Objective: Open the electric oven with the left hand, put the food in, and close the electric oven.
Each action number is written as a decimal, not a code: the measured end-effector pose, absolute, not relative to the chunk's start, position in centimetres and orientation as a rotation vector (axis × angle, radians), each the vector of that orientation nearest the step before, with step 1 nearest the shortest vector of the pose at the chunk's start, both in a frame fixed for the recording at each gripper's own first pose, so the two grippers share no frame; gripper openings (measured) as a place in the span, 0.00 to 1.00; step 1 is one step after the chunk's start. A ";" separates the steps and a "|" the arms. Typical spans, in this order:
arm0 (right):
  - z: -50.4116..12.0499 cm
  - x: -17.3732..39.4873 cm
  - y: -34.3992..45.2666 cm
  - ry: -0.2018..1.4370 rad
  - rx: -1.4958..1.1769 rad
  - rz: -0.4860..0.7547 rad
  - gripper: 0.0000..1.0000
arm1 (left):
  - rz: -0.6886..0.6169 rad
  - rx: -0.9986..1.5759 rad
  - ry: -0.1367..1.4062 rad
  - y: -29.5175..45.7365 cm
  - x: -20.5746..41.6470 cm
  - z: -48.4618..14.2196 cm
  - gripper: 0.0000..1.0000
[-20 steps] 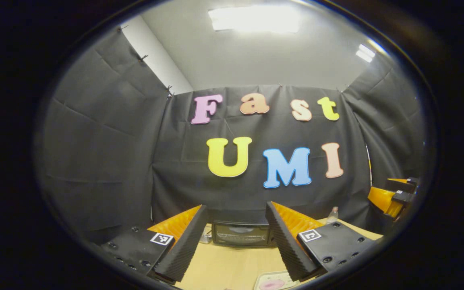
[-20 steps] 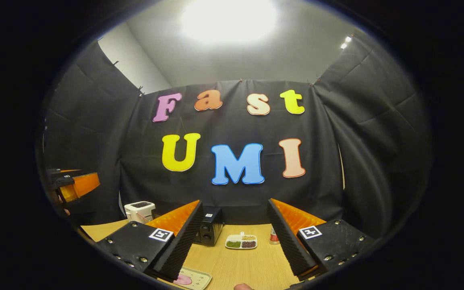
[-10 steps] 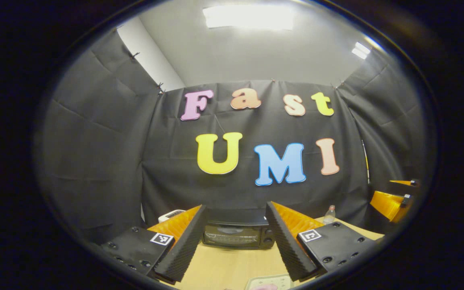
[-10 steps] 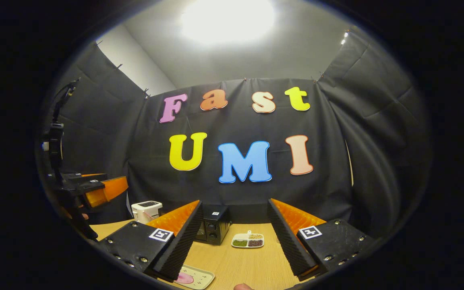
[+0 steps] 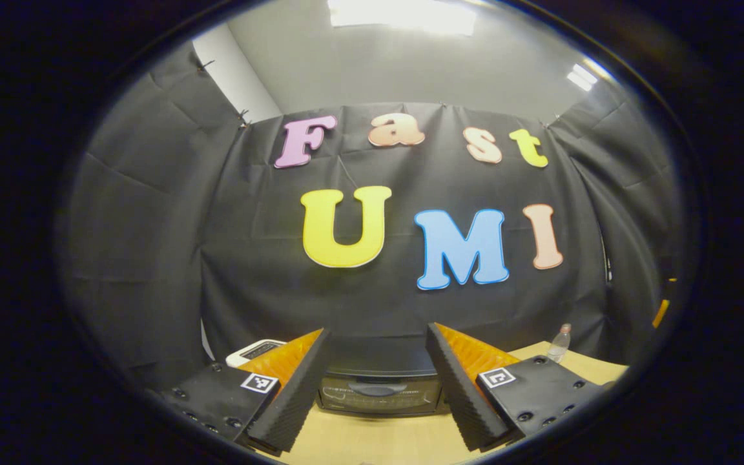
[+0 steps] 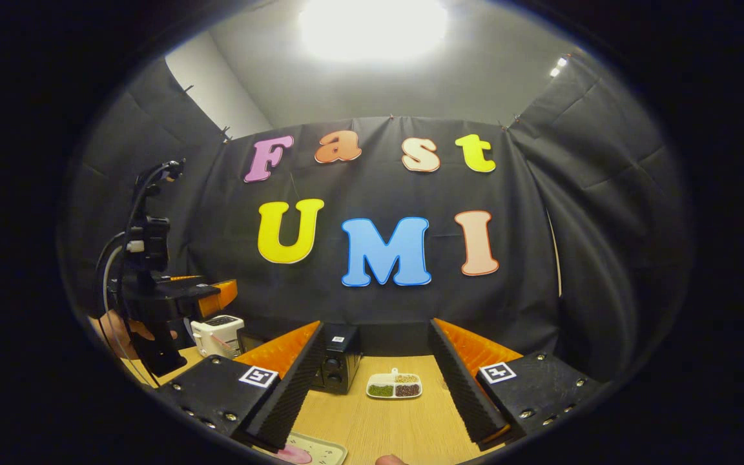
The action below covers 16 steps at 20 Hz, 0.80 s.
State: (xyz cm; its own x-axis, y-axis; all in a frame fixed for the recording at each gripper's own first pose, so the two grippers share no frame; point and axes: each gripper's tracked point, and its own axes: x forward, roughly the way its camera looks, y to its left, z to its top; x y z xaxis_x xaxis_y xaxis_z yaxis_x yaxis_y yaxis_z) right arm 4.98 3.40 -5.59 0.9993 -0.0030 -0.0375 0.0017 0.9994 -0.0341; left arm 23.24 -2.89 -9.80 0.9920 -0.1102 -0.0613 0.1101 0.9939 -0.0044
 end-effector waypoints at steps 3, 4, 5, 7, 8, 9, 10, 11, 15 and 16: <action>-6.9 7.1 4.2 0.073 -0.042 -0.025 0.98 | -0.142 -0.011 0.098 -2.7 27.9 -13.2 1.00; -6.9 7.6 4.3 0.077 -0.046 -0.039 0.98 | -0.155 -0.013 0.120 -2.9 29.2 -14.6 1.00; -7.1 8.2 4.3 0.080 -0.054 -0.057 0.98 | -0.168 -0.019 0.143 -3.0 30.3 -16.2 1.00; -7.5 8.7 4.0 0.091 -0.080 -0.095 0.98 | -0.199 -0.037 0.195 -3.7 32.4 -19.5 1.00; -7.8 9.0 4.0 0.098 -0.086 -0.113 0.98 | -0.212 -0.041 0.219 -4.1 33.3 -20.8 1.00; -8.1 9.2 3.9 0.108 -0.087 -0.130 0.98 | -0.223 -0.042 0.239 -4.5 34.3 -22.1 0.91; -8.5 9.4 3.7 0.120 -0.088 -0.147 0.98 | -0.235 -0.043 0.252 -4.9 35.1 -23.2 0.98; -9.1 9.5 3.4 0.138 -0.093 -0.168 0.98 | -0.242 -0.041 0.267 -5.1 35.9 -24.4 0.98; -10.5 9.4 2.2 0.190 -0.069 -0.239 0.98 | -0.248 -0.011 0.340 -5.2 37.6 -29.3 1.00; -10.8 9.3 1.9 0.198 -0.064 -0.259 0.98 | -0.244 -0.003 0.350 -5.0 37.9 -30.3 1.00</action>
